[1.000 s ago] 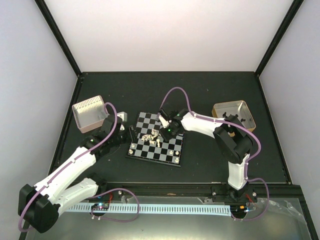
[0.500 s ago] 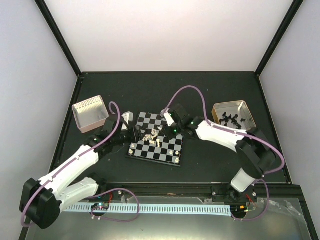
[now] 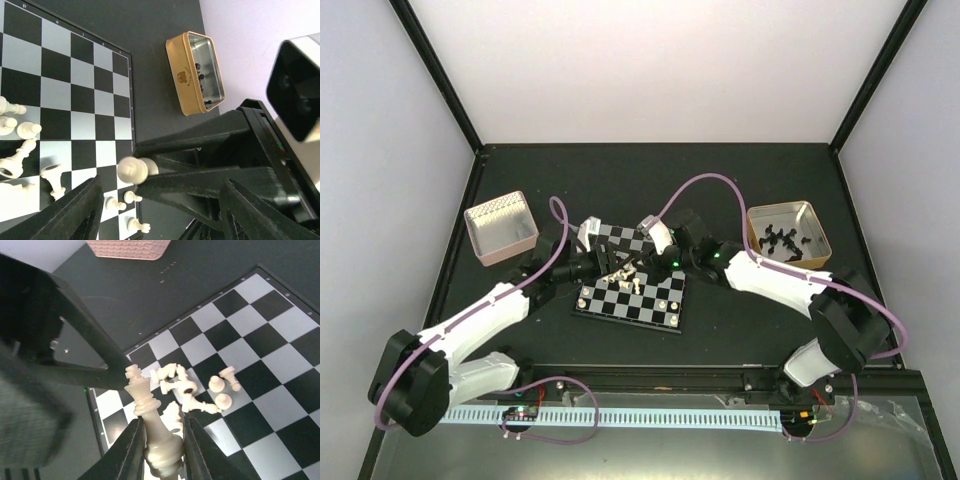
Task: Set up the chess pieces on the board
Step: Pick up the chess piece from the chessboard.
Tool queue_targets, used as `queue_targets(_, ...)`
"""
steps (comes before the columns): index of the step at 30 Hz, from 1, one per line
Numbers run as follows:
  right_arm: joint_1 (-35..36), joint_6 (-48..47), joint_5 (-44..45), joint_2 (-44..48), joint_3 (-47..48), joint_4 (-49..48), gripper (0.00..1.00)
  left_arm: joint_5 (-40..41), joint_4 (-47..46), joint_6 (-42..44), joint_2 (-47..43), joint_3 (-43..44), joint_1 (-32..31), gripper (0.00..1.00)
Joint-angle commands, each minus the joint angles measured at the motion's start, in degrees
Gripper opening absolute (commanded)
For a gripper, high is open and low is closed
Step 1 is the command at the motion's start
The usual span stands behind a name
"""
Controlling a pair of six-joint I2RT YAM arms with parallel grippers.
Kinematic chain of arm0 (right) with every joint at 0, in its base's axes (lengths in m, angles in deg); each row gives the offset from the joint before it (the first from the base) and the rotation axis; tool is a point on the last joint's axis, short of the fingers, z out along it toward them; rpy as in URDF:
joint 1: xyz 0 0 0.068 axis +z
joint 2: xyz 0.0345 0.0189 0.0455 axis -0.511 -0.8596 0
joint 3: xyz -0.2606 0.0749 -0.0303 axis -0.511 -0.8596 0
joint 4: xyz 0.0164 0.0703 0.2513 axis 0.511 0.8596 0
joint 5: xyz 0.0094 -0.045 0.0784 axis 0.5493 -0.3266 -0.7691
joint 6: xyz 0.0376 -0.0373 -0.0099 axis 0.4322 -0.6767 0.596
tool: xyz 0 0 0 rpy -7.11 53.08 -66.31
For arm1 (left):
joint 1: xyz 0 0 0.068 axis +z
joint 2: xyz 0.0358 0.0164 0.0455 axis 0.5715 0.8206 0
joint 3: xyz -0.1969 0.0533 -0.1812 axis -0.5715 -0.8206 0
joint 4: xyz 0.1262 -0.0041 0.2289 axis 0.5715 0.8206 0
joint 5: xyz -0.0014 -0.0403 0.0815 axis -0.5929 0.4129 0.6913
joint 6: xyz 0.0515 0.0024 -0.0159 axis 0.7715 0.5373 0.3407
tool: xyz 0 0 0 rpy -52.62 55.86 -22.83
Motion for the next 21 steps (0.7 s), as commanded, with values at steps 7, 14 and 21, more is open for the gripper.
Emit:
queue_targets(7, 0.0, 0.9, -5.2, 3.2, -0.6, -4.4, 0.19, -1.9, -7.3, -3.5, 2.9, -1.4, 0.4, 0.45)
queue_targets(14, 0.0, 1.8, -6.3, 3.7, -1.0, -4.6, 0.20, -2.0, -8.4, -3.9, 2.7, -1.6, 0.4, 0.23)
queue_targets(21, -0.1, 7.0, -6.4, 6.2, -0.8, -4.3, 0.33, -3.7, -11.4, -6.1, 1.4, -2.6, 0.4, 0.02)
